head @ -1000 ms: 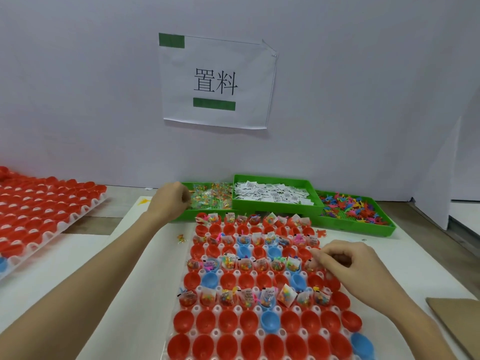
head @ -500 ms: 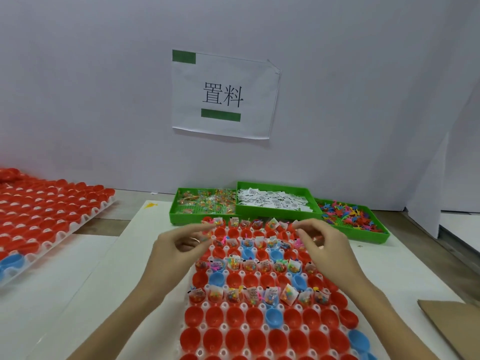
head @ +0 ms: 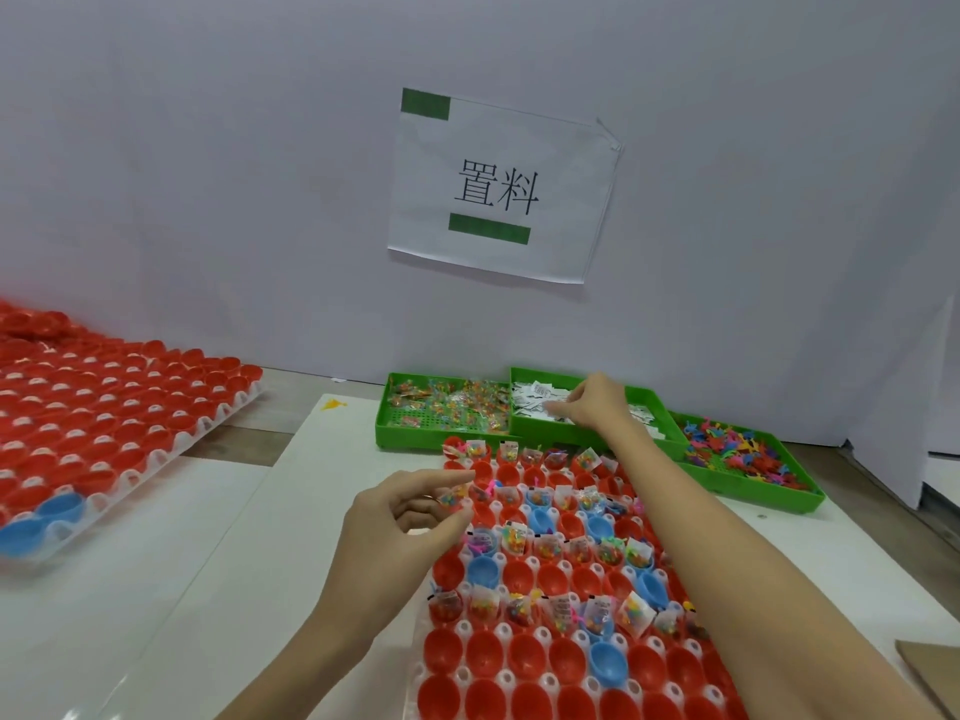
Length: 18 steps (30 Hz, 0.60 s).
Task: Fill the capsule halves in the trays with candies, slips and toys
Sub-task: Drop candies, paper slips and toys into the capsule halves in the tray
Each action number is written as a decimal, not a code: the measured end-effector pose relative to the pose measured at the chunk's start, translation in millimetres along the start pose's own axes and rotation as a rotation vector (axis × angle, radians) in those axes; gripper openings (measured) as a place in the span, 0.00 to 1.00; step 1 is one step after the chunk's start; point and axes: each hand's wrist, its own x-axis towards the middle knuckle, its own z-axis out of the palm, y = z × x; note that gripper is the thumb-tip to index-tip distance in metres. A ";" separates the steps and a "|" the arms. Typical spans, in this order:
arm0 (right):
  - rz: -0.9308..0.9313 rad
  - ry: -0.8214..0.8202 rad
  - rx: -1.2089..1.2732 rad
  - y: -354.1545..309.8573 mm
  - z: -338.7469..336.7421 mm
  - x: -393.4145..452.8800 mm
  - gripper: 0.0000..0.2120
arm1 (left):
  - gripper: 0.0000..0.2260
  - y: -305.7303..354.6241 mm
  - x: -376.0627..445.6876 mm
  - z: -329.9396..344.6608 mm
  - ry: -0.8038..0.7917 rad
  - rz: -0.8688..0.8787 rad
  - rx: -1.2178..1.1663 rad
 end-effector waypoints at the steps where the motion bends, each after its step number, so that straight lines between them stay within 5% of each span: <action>1: 0.038 -0.018 -0.029 -1.8 2.5 4.3 0.25 | 0.16 -0.2 0.1 -0.1 0.001 0.001 -0.001; 7: 0.126 -0.029 0.059 -1.8 3.5 14.4 0.23 | 0.16 1.8 0.8 -0.9 -0.010 -0.002 -0.021; 18: -0.049 0.115 0.218 16.8 -1.8 3.6 0.09 | 0.10 5.1 0.7 -3.3 0.008 -0.014 -0.062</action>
